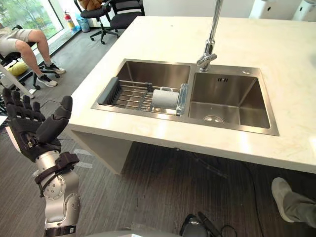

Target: Walk over to the sink, pick up the cup, carry it to the dishwasher, place the cup inside the dishwasher, then close the dishwasher door

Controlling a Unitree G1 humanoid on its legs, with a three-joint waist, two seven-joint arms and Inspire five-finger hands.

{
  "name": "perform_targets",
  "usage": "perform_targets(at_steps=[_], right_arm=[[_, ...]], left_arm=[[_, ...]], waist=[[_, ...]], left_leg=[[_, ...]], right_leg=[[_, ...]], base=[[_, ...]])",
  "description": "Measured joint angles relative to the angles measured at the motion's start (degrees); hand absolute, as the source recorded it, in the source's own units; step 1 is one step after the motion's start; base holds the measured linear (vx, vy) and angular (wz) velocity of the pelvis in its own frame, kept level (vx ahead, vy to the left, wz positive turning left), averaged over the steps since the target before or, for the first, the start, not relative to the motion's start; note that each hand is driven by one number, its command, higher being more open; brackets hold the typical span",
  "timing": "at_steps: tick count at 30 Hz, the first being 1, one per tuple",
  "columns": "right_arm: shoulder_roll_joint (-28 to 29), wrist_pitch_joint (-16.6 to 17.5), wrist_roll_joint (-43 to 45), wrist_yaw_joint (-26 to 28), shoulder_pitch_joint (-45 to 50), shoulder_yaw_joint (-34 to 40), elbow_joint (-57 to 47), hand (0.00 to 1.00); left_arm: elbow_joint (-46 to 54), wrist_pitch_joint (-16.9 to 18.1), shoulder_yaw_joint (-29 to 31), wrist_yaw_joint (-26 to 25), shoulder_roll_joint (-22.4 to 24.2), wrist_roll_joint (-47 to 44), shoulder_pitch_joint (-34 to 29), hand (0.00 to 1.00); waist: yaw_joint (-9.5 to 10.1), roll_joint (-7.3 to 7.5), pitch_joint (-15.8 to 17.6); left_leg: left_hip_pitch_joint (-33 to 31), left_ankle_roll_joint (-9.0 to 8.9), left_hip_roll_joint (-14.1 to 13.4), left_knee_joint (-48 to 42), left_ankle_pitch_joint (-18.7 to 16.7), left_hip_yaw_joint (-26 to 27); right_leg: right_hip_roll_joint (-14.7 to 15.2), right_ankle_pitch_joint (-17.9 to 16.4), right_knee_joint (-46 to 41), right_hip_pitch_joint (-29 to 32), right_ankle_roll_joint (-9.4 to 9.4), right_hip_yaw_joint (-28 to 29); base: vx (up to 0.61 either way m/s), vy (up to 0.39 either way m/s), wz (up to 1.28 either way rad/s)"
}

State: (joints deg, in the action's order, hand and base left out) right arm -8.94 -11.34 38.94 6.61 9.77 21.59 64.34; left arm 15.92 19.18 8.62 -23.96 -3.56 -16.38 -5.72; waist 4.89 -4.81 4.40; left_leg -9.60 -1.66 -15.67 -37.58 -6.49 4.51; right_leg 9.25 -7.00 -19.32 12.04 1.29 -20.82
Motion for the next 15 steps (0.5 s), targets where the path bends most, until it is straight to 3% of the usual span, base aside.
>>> perform_targets(at_steps=[2, 4, 5, 6, 8, 11, 15], right_arm=[[-0.2, -1.3, -0.2, -0.5, 0.6, -2.0, 0.0, 1.00], [-0.7, -1.9, -0.9, -0.8, 1.1, -4.2, -0.9, 1.00], [-1.5, -2.4, -2.1, -1.2, 1.4, -5.5, -1.7, 1.00], [-2.3, -2.3, -2.7, -1.5, 2.1, -6.3, -3.1, 1.00], [-0.9, -2.0, -2.7, -2.5, 2.5, -6.8, -4.2, 1.00], [-0.8, -1.5, -1.9, -4.4, 2.4, -7.4, -4.5, 1.00], [-0.5, -1.0, 0.2, -5.2, 4.3, -8.4, -4.3, 1.00]], left_arm=[[0.2, -0.2, -0.7, 2.1, -0.6, 0.0, -0.3, 1.00], [3.2, -0.6, -1.5, 3.9, -2.5, -0.6, -0.7, 1.00], [7.1, -0.8, -1.7, 5.4, -3.6, -1.5, -1.1, 1.00], [11.6, -0.9, -1.6, 7.0, -5.0, -3.5, -1.4, 1.00], [14.3, -0.8, -1.0, 8.9, -8.1, -7.0, -0.9, 1.00], [16.3, -1.3, -0.2, 11.6, -11.8, -9.6, 0.8, 1.00], [16.3, -1.9, -5.6, 12.5, -14.3, -10.8, 5.1, 1.00]], waist=[[0.41, 0.64, 0.8], [0.85, 0.73, 1.6], [1.82, 0.02, 1.4], [2.86, -1.99, 0.8], [2.72, -0.04, 0.5], [2.03, 1.27, -0.7], [0.60, 2.08, -3.1]], left_leg=[[-2.8, -3.08, 2.0, -1.0, -7.1, 0.3], [-5.0, -2.58, 5.5, 6.4, -7.4, 0.9], [-5.4, -2.33, 6.8, 14.5, -2.9, 0.9], [-5.4, -1.27, 6.4, 18.8, 6.0, 0.3], [-5.1, -1.53, 7.5, 17.3, 4.6, 0.9], [-4.0, -0.39, 10.5, 21.1, 3.1, 3.8], [1.0, -0.56, 13.8, 33.4, 8.3, 4.0]], right_leg=[[0.5, 0.9, 4.1, -5.4, -0.45, -0.5], [1.2, 0.7, 5.2, -8.6, 0.14, -1.2], [0.9, 0.3, 4.6, -8.9, 2.01, -0.7], [-0.6, -0.9, 3.0, -9.0, 3.56, 1.0], [0.7, -1.3, 2.6, -8.8, 4.04, 3.1], [3.9, -1.7, 2.2, -6.7, 5.34, 5.6], [5.7, -0.8, 5.7, -7.7, 6.27, 4.8]], base=[[0.16, 0.064, 0.42], [0.20, 0.127, 0.15], [0.19, 0.212, -0.44], [0.16, 0.191, -0.53], [0.13, 0.110, -0.38], [0.10, 0.156, -0.26], [0.12, 0.034, 0.08]])
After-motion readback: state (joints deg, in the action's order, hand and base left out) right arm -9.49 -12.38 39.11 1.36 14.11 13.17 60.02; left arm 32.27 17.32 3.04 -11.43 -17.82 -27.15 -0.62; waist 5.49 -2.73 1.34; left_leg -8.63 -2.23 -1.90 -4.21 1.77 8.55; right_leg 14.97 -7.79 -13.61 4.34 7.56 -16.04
